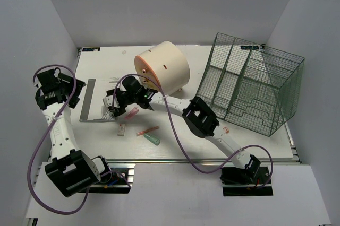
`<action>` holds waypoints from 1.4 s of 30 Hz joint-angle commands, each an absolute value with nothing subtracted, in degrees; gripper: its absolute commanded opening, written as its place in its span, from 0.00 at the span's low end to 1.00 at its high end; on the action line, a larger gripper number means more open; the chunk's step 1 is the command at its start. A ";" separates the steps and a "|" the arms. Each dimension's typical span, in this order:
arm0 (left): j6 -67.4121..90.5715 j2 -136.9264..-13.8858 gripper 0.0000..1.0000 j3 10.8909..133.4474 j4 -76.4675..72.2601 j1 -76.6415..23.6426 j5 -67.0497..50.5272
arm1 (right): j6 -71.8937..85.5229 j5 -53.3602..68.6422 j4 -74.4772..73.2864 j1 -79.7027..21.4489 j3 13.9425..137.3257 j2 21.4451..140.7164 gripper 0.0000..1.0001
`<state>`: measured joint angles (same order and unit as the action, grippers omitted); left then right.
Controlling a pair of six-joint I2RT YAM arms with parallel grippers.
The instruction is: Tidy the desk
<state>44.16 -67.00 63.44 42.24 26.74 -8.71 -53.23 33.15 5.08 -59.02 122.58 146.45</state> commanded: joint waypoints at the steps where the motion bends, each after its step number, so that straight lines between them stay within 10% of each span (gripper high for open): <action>1: 44.21 -66.27 0.78 65.21 43.42 26.54 -6.77 | -54.67 33.92 8.44 -59.85 125.68 148.18 0.78; 32: 44.91 -60.91 0.79 60.82 43.50 27.60 -8.17 | -50.71 34.89 9.84 -60.91 131.14 155.57 0.68; 42: 44.74 -60.64 0.78 60.38 43.59 27.60 -8.44 | -50.36 35.60 8.53 -60.73 126.04 152.32 0.51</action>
<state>44.62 -62.13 61.06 43.53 27.27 -7.94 -50.59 36.12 9.96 -60.62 127.59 154.63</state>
